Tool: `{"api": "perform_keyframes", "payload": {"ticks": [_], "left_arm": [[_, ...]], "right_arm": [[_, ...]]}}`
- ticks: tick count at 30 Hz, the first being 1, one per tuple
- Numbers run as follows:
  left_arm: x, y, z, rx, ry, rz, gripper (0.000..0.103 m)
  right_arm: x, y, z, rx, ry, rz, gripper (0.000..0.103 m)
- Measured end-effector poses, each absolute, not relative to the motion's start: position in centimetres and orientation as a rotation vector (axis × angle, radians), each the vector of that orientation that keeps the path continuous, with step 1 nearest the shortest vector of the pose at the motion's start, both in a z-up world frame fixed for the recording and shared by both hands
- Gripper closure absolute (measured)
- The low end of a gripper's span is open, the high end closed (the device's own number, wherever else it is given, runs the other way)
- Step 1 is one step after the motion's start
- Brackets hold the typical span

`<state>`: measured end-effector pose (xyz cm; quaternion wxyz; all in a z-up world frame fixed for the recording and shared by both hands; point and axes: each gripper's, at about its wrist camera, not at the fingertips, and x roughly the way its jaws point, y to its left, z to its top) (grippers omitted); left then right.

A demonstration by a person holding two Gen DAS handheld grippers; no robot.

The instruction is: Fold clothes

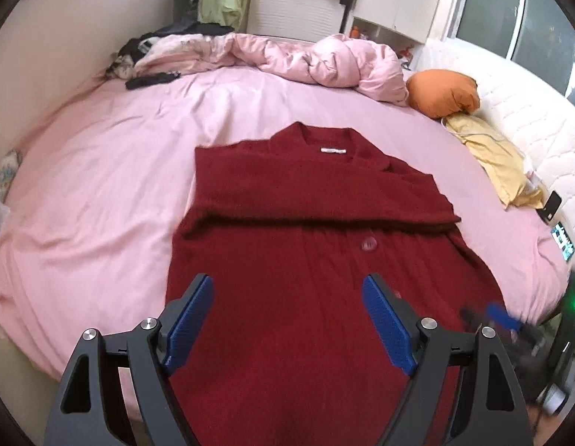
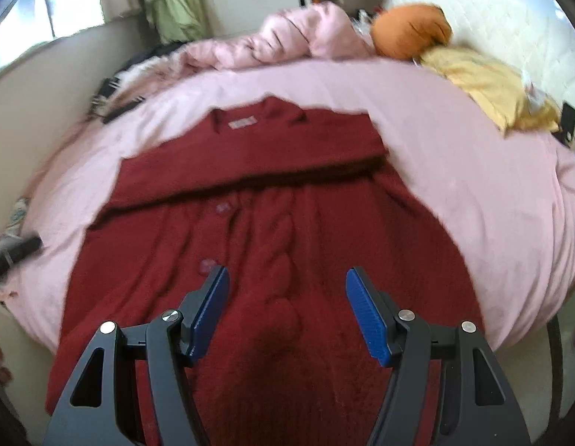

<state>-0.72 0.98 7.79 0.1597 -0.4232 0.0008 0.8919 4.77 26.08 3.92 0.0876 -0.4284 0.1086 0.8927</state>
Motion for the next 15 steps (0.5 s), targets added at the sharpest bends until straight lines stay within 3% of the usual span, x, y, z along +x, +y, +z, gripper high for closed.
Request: {"api": "perform_keyframes", "payload": {"ticks": [5, 15], "left_arm": [[-4.3, 8.2, 8.7, -1.125, 0.275, 2.461, 0.02], [-10.2, 24.8, 3.5, -1.146, 0.498, 2.103, 0.02]], "right_arm": [[4.6, 26.7, 2.4, -1.368, 0.395, 2.63, 0.037], [5.2, 27.7, 2.0, -1.346, 0.561, 2.65, 0.037]]}}
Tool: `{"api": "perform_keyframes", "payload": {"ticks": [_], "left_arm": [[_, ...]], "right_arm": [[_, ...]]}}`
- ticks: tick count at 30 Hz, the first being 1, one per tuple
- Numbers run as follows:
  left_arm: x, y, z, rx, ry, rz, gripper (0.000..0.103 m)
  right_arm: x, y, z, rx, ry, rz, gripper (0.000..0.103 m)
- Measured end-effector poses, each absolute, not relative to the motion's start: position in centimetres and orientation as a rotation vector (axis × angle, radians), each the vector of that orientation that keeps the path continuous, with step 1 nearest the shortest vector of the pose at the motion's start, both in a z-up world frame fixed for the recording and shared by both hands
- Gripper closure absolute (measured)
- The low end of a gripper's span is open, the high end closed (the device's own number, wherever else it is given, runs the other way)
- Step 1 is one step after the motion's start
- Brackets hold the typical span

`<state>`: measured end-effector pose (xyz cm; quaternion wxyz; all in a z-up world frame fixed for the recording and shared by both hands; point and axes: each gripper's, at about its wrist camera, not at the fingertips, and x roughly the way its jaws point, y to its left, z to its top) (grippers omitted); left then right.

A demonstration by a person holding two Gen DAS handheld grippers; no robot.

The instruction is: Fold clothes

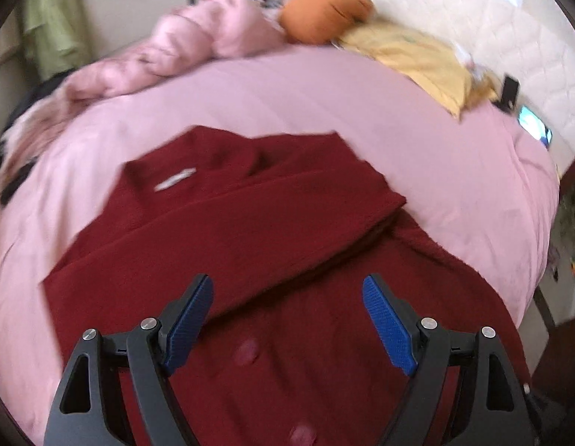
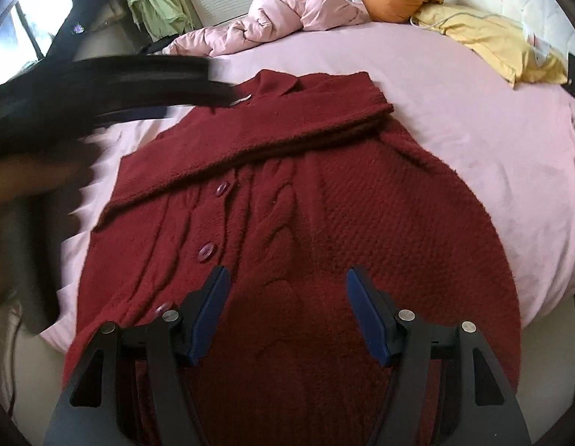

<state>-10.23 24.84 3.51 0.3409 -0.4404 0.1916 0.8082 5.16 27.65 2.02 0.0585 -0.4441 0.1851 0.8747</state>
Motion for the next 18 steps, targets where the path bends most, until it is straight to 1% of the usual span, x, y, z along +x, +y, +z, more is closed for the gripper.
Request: {"api": "perform_keyframes", "payload": {"ticks": [4, 6, 7, 8, 12, 13, 15, 16, 17, 18], "left_arm": [[-10.2, 30.3, 0.1, -1.05, 0.675, 2.001, 0.02], [-10.2, 32.1, -1.3, -1.012, 0.725, 1.959, 0.023], [-10.4, 32.6, -1.7, -1.013, 0.734, 1.948, 0.031], [-10.6, 33.1, -2.2, -1.032, 0.736, 1.926, 0.036], [-11.8, 34.1, -3.7, -1.081, 0.729, 1.907, 0.038], [-12.1, 34.1, -3.8, -1.088, 0.728, 1.898, 0.04], [-12.3, 33.9, -3.6, -1.089, 0.716, 1.887, 0.053], [-12.4, 33.8, -3.4, -1.089, 0.707, 1.882, 0.057], [-12.7, 33.4, -3.0, -1.094, 0.69, 1.878, 0.063], [-12.9, 33.0, -2.5, -1.102, 0.667, 1.884, 0.064]], "right_arm": [[5.2, 28.5, 1.7, -1.349, 0.654, 2.648, 0.037], [5.2, 28.7, 1.6, -1.353, 0.672, 2.648, 0.037], [5.2, 28.6, 1.7, -1.354, 0.673, 2.65, 0.037], [5.2, 28.6, 1.7, -1.356, 0.671, 2.653, 0.037], [5.2, 28.8, 1.6, -1.363, 0.685, 2.658, 0.037], [5.2, 28.9, 1.6, -1.365, 0.697, 2.657, 0.037], [5.3, 29.1, 1.5, -1.366, 0.717, 2.656, 0.037], [5.3, 29.2, 1.5, -1.367, 0.726, 2.656, 0.037], [5.3, 29.4, 1.4, -1.368, 0.733, 2.657, 0.037], [5.3, 29.4, 1.3, -1.369, 0.741, 2.658, 0.037]]}}
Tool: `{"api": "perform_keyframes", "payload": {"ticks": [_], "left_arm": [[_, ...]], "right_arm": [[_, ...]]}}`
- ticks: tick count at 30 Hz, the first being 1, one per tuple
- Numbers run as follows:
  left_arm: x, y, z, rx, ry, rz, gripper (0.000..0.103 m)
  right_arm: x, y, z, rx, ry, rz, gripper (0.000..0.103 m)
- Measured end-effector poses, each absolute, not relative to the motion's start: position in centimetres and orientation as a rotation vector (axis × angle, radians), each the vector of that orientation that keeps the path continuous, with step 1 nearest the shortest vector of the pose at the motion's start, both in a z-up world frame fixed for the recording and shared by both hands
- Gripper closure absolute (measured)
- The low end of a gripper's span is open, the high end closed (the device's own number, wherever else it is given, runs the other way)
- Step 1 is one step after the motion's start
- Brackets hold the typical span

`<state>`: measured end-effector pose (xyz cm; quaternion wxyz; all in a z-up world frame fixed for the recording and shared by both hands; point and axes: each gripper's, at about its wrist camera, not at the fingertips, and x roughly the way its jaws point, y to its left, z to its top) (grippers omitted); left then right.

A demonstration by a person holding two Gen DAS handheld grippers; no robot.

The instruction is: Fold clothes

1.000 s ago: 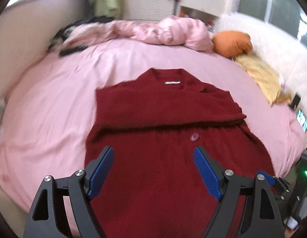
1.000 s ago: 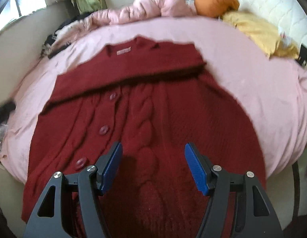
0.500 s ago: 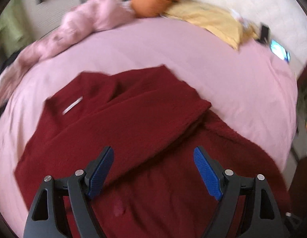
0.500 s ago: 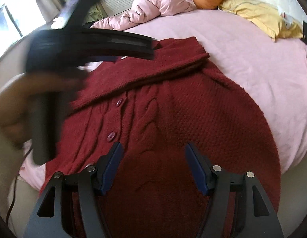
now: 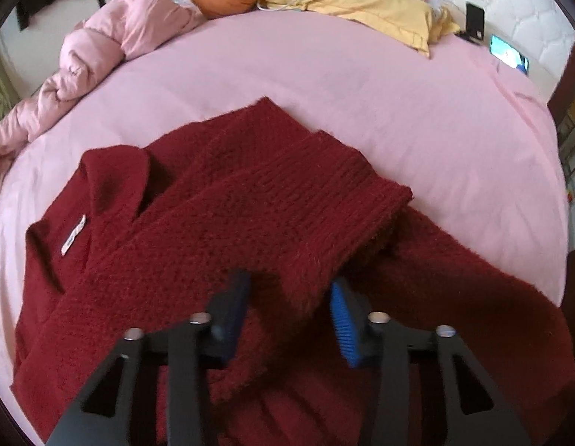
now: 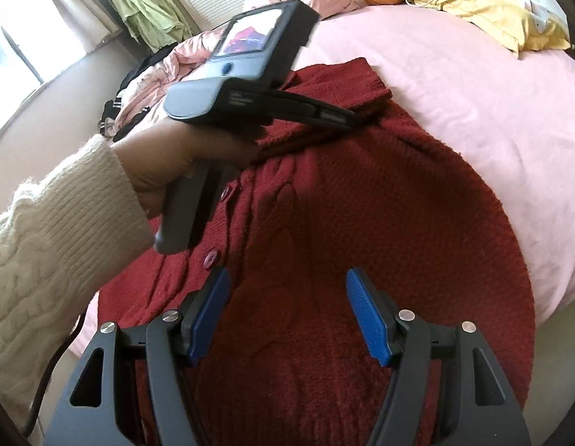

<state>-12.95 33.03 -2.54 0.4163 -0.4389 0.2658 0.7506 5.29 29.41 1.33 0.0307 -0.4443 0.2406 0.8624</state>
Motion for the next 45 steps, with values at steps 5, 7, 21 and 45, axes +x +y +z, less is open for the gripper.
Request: {"api": "perform_keyframes", "payload": {"ticks": [5, 7, 21, 45], "left_arm": [[-14.0, 31.8, -1.0, -1.077, 0.604, 1.956, 0.064], [-14.2, 32.3, -1.8, -1.099, 0.657, 1.942, 0.065], [-15.4, 29.0, 2.4, -1.02, 0.505, 2.094, 0.094], [-26.8, -22.0, 5.7, -1.43, 0.314, 3.032, 0.094]], "right_arm": [[5.4, 29.5, 1.3, -1.367, 0.757, 2.658, 0.037], [5.4, 29.5, 1.3, -1.366, 0.758, 2.658, 0.037], [5.3, 29.8, 1.1, -1.38, 0.765, 2.651, 0.037], [4.0, 27.7, 1.2, -1.41, 0.531, 2.536, 0.037]]}}
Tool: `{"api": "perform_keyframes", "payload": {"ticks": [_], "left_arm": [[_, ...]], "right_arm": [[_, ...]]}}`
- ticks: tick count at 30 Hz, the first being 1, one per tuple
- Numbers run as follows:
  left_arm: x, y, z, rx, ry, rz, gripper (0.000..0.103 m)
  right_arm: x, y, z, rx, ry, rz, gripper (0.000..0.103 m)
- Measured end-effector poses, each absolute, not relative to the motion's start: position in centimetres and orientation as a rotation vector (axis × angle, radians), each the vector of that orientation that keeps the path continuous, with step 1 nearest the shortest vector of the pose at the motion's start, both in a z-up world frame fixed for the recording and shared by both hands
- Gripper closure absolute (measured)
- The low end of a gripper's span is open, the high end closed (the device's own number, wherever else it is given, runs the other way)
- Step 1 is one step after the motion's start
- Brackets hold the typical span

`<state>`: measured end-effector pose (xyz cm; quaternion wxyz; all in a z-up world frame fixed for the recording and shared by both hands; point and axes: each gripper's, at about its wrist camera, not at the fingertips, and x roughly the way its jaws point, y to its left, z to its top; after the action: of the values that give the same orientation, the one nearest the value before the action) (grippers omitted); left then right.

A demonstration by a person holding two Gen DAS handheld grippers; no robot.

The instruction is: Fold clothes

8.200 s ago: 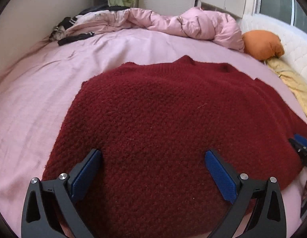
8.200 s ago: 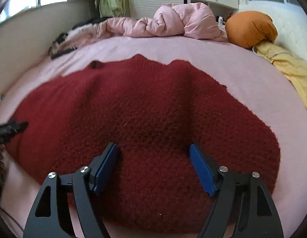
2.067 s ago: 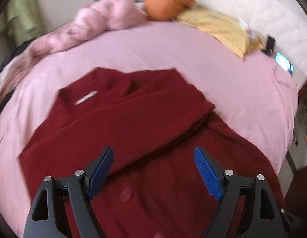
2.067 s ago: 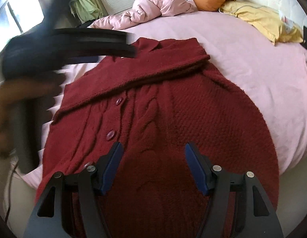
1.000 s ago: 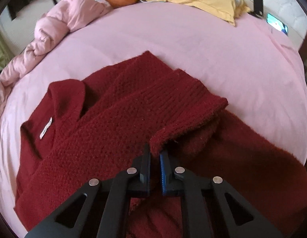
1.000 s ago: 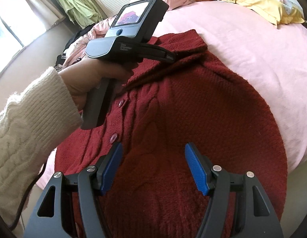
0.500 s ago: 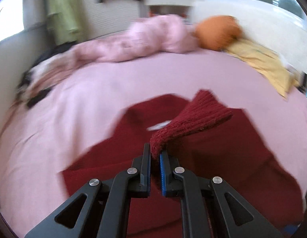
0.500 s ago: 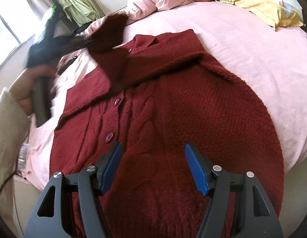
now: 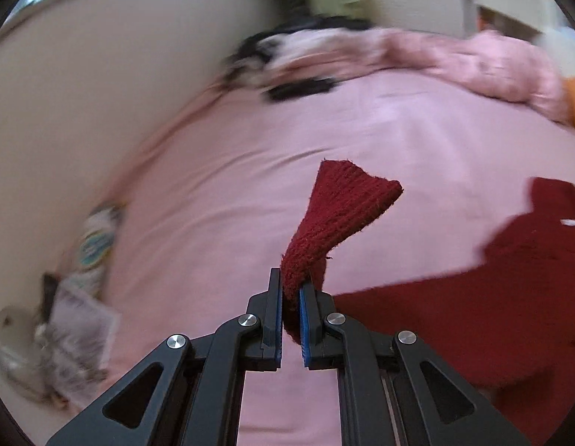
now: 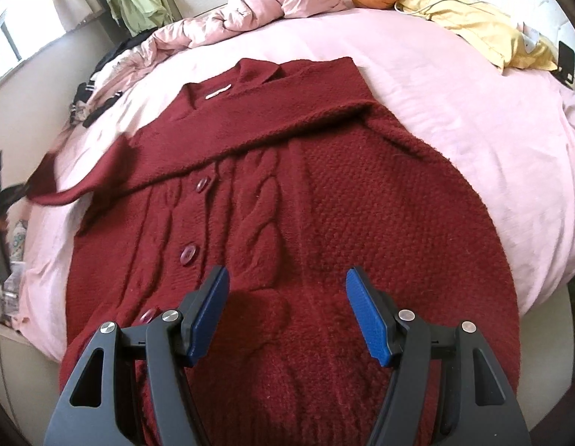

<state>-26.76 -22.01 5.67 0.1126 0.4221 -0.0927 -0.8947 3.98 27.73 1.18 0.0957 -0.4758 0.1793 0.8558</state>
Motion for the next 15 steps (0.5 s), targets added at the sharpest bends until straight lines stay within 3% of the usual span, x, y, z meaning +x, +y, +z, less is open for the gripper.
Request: {"api": "perform_keyframes", "payload": {"ticks": [6, 15], "left_arm": [[-25.9, -30.7, 5.1, 1.17, -0.356, -2.392, 0.094], [-22.5, -38.0, -0.5, 1.313, -0.15, -2.22, 0.093]], "right_arm": [[3.5, 26.9, 1.2, -1.423, 0.45, 2.48, 0.037], [3.1, 26.2, 1.1, -1.441, 0.371, 2.435, 0.037]]}}
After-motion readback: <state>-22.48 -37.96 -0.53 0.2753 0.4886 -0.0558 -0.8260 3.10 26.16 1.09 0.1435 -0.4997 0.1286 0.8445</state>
